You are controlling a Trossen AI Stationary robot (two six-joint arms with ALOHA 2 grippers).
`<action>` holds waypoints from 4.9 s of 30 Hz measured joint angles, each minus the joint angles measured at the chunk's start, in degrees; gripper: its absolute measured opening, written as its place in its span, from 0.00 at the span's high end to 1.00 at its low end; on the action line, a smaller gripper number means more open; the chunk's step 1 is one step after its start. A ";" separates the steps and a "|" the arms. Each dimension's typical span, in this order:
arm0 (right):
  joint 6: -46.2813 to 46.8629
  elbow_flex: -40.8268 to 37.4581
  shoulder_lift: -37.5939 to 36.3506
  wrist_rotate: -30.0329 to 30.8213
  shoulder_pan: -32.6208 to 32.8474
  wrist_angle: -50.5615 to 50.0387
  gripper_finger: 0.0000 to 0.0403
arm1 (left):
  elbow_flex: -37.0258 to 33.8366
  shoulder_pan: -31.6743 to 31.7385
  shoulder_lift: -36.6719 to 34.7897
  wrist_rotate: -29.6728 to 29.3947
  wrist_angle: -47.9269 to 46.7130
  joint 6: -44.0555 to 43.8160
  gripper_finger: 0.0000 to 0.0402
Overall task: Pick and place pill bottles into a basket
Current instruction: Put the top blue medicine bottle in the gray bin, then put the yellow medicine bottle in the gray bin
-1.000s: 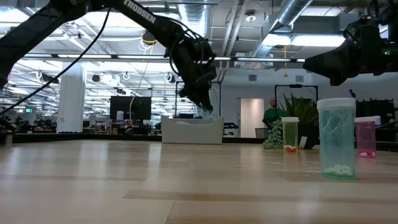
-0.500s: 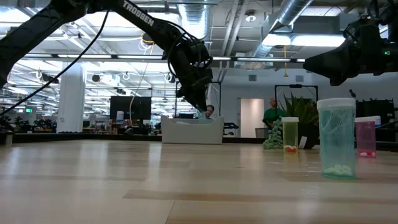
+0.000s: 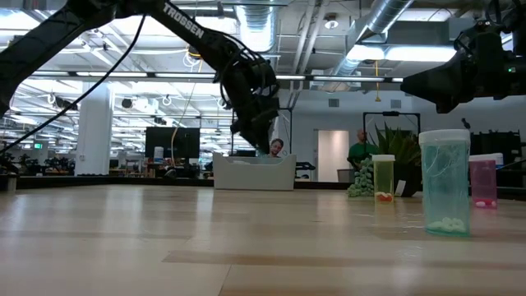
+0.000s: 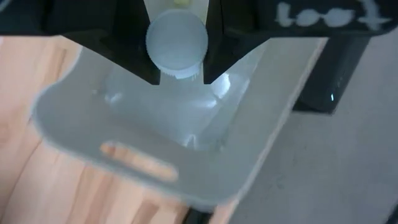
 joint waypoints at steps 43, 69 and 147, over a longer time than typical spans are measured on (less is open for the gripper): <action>0.00 0.01 -0.02 0.00 0.00 0.00 0.70 | -2.31 -1.43 4.16 -3.44 2.44 0.40 0.75; 0.00 0.01 0.00 0.00 0.00 0.00 0.70 | -2.25 -1.30 4.12 -3.29 1.24 -0.56 0.57; 0.00 -0.01 -0.04 0.00 0.00 0.00 0.70 | 7.87 -76.35 -23.86 -31.87 -14.88 -13.95 0.64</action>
